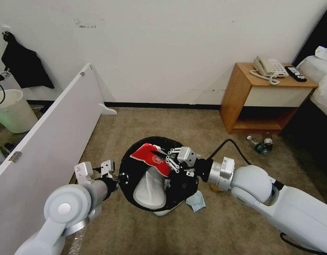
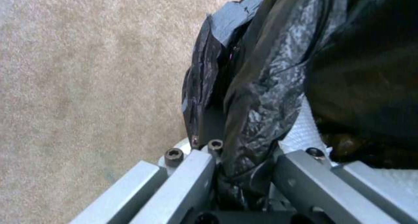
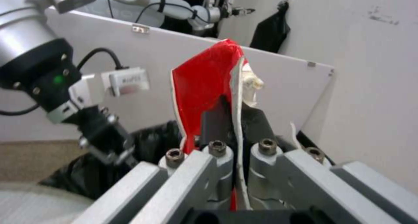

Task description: Pick up the trash bin, then pick up the garbage from the floor and place it into the trash bin.

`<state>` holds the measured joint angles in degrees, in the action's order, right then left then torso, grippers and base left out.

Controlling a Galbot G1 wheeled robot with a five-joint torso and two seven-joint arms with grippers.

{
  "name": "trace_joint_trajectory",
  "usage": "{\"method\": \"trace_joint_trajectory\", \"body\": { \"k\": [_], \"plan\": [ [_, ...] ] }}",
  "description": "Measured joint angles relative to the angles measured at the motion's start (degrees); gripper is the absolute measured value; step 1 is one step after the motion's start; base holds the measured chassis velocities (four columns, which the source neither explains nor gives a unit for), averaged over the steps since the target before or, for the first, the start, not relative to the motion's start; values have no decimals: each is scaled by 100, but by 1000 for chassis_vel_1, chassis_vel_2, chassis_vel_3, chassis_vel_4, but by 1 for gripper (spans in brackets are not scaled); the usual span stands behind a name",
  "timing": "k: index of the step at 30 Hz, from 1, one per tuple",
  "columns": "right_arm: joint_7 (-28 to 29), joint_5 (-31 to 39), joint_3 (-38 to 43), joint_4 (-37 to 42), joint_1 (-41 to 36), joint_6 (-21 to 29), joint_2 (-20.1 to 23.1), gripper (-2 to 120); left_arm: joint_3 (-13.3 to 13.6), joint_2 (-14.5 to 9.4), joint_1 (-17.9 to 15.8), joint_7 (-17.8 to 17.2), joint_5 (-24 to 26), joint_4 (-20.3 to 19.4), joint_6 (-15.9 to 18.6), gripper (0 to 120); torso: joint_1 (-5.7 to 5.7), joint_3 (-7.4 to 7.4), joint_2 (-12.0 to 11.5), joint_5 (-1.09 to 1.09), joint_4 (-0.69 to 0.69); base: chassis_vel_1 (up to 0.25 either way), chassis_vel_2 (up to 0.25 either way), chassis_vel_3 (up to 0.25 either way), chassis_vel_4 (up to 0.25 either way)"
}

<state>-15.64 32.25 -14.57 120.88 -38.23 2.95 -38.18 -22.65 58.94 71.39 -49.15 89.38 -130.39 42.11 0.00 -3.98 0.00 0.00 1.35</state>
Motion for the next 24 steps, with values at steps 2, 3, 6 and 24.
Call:
{"method": "trace_joint_trajectory", "body": {
  "k": [2, 3, 6, 24],
  "plan": [
    [-1, 32, -219, -73, 238, 33, -109, 0, 19, 7, 49, 27, -45, -34, 2, 0, 0, 0, 0, 0, -1, 0, 0, 0, 0],
    [-1, 32, -219, -73, 238, 33, -109, 0, 19, 7, 49, 27, -45, -34, 2, 0, 0, 0, 0, 0, -1, 0, 0, 0, 0],
    [0, 52, -397, -136, 403, 73, -210, 0, 22, 11, 76, 47, -56, -61, 2, 0, 0, 0, 0, 0, -1, 0, 0, 0, 0],
    [-236, 113, -715, -423, 502, 86, -105, 0, -93, -39, 159, 135, 69, -170, 3, 0, 0, 0, 0, 0, 0, 0, 0, 0, 0]
  ]
}}
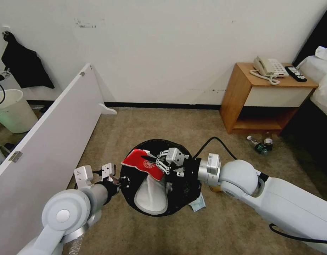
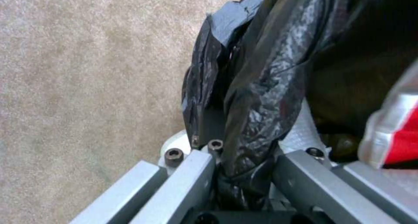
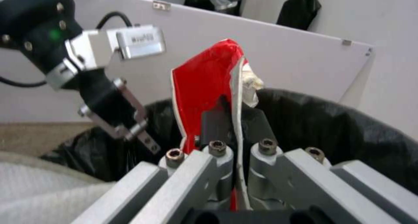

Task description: Pick up the trash bin, then pick up the garbage from the floor and place it into the trash bin.

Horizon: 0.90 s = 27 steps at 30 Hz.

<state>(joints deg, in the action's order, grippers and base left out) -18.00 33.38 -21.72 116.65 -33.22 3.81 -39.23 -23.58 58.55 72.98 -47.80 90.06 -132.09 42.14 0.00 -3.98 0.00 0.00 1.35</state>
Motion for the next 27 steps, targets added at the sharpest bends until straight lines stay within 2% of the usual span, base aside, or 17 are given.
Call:
{"method": "trace_joint_trajectory", "body": {
  "k": [8, 11, 13, 17, 19, 20, 22, 23, 24, 25, 26, 27],
  "plan": [
    [-48, -136, 79, -128, -148, -94, 60, 0, -56, -17, 15, -2, 99, -39, 1, 0, 0, 0, 0, 0, 0, 0, 0, 0, 0],
    [-94, -202, 112, -206, -207, -137, 79, 4, -61, -28, 62, -1, 103, -68, 3, 0, 0, 0, 0, 0, 0, 0, 0, 0, 0],
    [-137, -274, 138, -293, -238, -192, 81, 11, -70, -28, 69, -1, 119, -84, 3, 0, 0, 0, 0, 0, 0, 0, 0, 0, 0],
    [-215, -384, 168, -418, -264, -272, 72, 16, -88, -29, 62, -1, 166, -94, 4, 0, 0, 0, 0, 0, 0, 0, 0, 0, 0],
    [-252, -413, 174, -463, -277, -289, 59, 26, -105, -29, 55, -1, 193, -98, 5, 0, 0, 0, 0, 0, 0, 0, 0, 0, 0],
    [-252, -413, 174, -463, -277, -289, 59, 26, -105, -29, 55, -1, 193, -98, 5, 0, 0, 0, 0, 0, 0, 0, 0, 0, 0],
    [-259, -443, 165, -531, -283, -308, 12, 39, -118, -23, 58, -8, 214, -102, 5, 0, 0, 0, 0, 0, 0, 0, 0, 0, 0],
    [-259, -443, 165, -531, -283, -308, 12, 39, -118, -23, 58, -8, 214, -102, 5, 0, 0, 0, 0, 0, 0, 0, 0, 0, 0],
    [-263, -460, 146, -597, -278, -329, -41, 46, -121, -16, 69, -13, 215, -107, 5, 0, 0, 0, 0, 0, 0, 0, 0, 0, 0],
    [-263, -460, 146, -597, -278, -329, -41, 46, -121, -16, 69, -13, 215, -107, 5, 0, 0, 0, 0, 0, 0, 0, 0, 0, 0],
    [-263, -471, 121, -649, -249, -358, -101, 53, -123, -14, 77, -15, 214, -108, 5, 0, 0, 0, 0, 0, 0, 0, 0, 0, 0],
    [-263, -471, 121, -649, -249, -358, -101, 53, -123, -14, 77, -15, 214, -108, 5, 0, 0, 0, 0, 0, 0, 0, 0, 0, 0]
  ]
}}
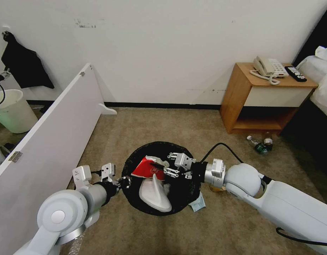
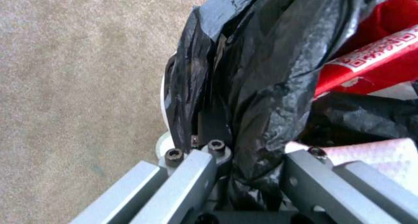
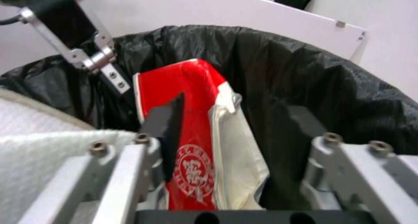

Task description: Pick up the trash bin, then pick up the garbage from the floor and place it into the trash bin.

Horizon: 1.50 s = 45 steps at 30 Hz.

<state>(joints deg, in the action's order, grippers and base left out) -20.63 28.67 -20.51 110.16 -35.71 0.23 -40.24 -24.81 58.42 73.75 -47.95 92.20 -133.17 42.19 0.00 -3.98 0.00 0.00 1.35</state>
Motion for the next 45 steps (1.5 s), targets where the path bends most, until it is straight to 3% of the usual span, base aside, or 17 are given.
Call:
{"method": "trace_joint_trajectory", "body": {
  "k": [1, 4, 17, 23, 34, 45],
  "plan": [
    [2, 0, -57, -44, 83, -3, -85, 61, -2, 7, 3, -1, -1, 0, 0, 0, 0, 0, 0, 0, 0, 0, 0, 0, 0],
    [4, 8, -173, -84, 218, -3, -205, 68, 4, 26, 5, -3, -10, 0, -1, 0, 0, 0, 0, -1, -1, 0, 0, 0, 0],
    [44, 96, -122, 60, 424, -7, -316, 73, 49, 147, -22, -9, -41, 128, -9, 0, 0, 0, 0, 0, -1, 0, 0, 0, 0],
    [54, 227, 276, 368, 390, 29, -73, 74, 41, 244, -35, -1, -24, 273, -9, 0, 0, 0, 0, 0, -1, 0, 0, 0, 0],
    [273, 652, 1858, 1240, -407, 57, 930, 74, -101, 357, 72, -2, -138, 397, -7, 0, 0, 0, 0, 0, 0, 0, 0, 0, 0],
    [441, 913, 2501, 1533, -752, 37, 1171, 76, -180, 376, 166, -2, -253, 393, -5, 0, 0, 0, 0, 0, -1, 0, 0, 0, 0]
  ]
}}
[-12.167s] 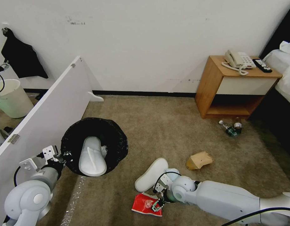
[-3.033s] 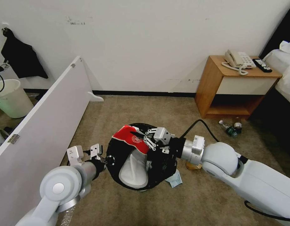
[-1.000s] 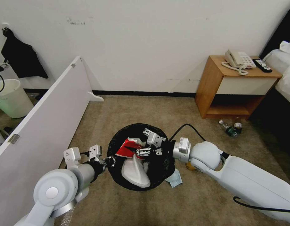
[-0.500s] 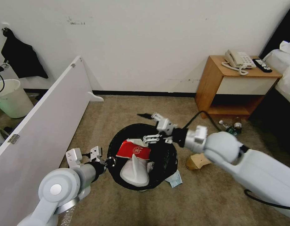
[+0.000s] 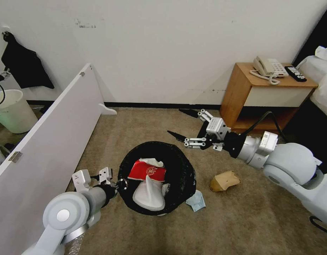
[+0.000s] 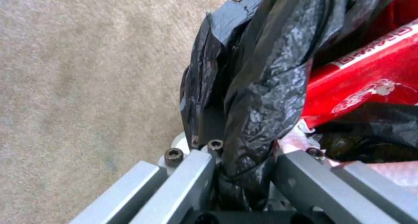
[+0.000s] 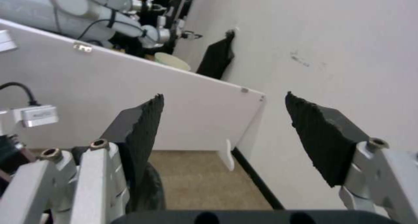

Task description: Pick up the trash bin, then pick up the garbage from the floor and place it into the trash bin.

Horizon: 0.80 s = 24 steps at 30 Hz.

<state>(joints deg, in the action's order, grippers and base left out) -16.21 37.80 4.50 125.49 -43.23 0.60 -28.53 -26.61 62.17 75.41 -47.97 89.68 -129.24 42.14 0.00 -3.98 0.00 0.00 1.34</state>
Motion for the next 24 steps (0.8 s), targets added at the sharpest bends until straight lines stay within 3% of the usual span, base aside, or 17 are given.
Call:
{"method": "trace_joint_trajectory", "body": {
  "k": [9, 19, 24],
  "plan": [
    [458, 336, 794, -187, -989, 191, -126, 77, -448, -69, 223, -8, -144, -93, -7, 0, 0, 0, 0, 0, 1, 0, 0, 0, 0],
    [1100, 339, 1080, -474, -1687, 590, -531, 99, -642, -30, 352, 61, -638, -106, -127, 0, 0, 0, 0, 0, 0, 0, 0, 0, 0],
    [1482, 280, 1232, -615, -2123, 881, -843, 100, -660, -42, 268, 92, -685, -115, -155, 0, 0, 0, 0, -1, 1, 0, 0, 0, 0]
  ]
}}
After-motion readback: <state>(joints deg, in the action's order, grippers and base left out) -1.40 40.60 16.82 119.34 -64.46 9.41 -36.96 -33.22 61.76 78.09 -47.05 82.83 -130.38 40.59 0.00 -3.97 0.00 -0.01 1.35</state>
